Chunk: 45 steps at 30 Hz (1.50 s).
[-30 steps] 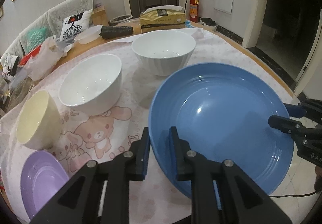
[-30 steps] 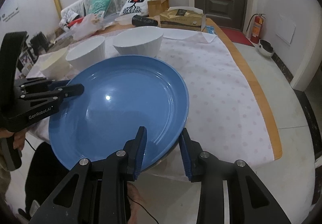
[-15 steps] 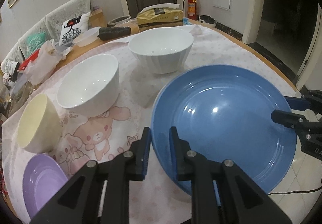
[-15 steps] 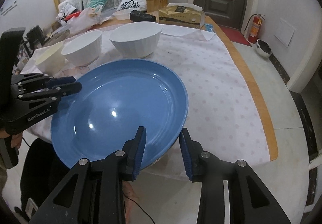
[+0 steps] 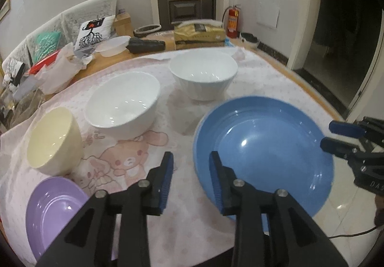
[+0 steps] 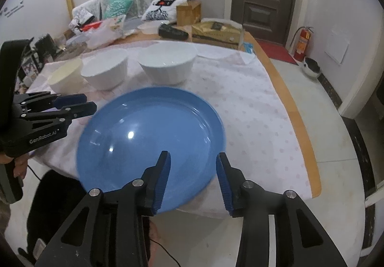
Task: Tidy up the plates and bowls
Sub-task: 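Lift the blue plate, lower it onto the beige plate, open the left tool, then move the left tool to the purple plate and grasp its rim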
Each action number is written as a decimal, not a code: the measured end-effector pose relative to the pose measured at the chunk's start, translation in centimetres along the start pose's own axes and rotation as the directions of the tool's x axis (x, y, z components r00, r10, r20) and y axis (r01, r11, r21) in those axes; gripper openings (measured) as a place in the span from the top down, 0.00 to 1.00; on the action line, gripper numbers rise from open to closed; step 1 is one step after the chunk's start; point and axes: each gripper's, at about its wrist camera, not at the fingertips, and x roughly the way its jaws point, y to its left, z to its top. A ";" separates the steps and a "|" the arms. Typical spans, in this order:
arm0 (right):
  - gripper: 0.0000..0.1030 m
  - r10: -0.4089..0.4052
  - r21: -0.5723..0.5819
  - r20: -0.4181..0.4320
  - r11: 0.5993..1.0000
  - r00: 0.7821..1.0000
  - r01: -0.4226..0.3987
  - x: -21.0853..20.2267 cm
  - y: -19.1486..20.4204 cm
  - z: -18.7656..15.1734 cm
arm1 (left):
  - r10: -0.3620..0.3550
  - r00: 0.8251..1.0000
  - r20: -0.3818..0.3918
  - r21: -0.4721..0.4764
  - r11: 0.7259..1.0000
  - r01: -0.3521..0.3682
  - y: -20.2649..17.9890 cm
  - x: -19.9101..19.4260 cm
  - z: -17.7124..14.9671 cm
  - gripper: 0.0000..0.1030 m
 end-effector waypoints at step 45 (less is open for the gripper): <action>0.68 0.317 -0.265 -0.240 0.888 0.918 -0.376 7.9 25.3 4.6 | 0.119 0.993 -0.020 -0.546 0.830 -0.111 26.0 -7.1 -16.2 0.68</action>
